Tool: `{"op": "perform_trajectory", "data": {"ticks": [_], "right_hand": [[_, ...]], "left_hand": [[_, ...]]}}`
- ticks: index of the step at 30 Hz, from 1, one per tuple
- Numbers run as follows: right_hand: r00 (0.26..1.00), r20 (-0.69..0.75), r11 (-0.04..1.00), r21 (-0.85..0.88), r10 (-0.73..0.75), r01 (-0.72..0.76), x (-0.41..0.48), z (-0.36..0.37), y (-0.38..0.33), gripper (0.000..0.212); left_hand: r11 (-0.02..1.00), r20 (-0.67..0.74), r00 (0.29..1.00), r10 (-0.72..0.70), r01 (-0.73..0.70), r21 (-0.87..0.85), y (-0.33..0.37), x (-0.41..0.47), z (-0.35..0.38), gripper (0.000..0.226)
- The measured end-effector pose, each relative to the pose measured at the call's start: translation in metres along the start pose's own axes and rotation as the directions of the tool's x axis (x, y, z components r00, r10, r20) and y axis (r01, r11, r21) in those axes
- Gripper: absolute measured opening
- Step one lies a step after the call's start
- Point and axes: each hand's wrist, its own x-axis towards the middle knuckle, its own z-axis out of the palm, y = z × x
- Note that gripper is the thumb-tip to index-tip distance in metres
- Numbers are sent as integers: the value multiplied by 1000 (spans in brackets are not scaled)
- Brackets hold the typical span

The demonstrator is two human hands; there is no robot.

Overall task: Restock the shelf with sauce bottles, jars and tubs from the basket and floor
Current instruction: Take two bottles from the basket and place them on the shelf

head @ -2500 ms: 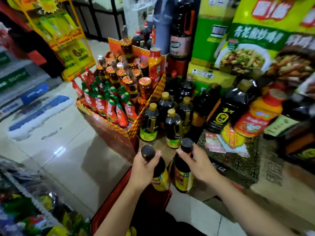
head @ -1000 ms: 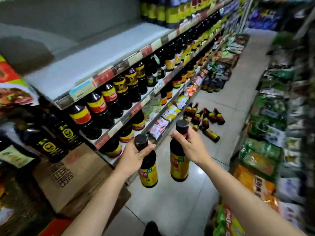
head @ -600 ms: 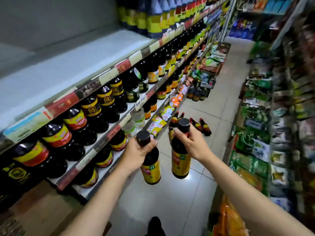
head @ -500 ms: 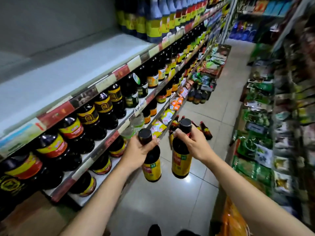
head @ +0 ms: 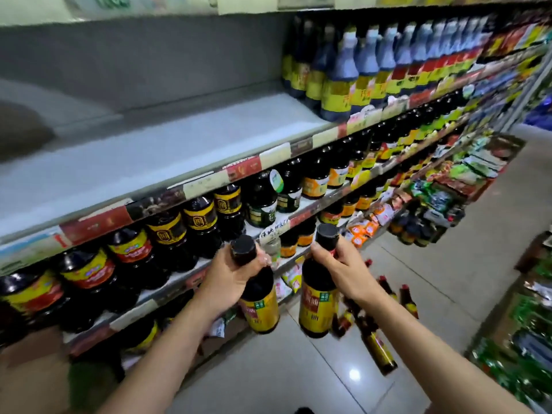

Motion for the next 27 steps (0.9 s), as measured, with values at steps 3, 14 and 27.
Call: {"op": "perform_trajectory", "data": {"ticks": [3, 14, 27], "right_hand": [[993, 90, 997, -12, -72, 73, 33, -3, -5, 23], [847, 222, 873, 201, -483, 445, 116, 65, -114, 43], [714, 142, 707, 366, -685, 605, 181, 143, -218, 42]], "left_hand": [[998, -205, 978, 32, -44, -51, 21, 3, -2, 24], [963, -637, 723, 268, -181, 200, 137, -13, -86, 13], [828, -475, 717, 510, -260, 496, 201, 16, -184, 25]]}}
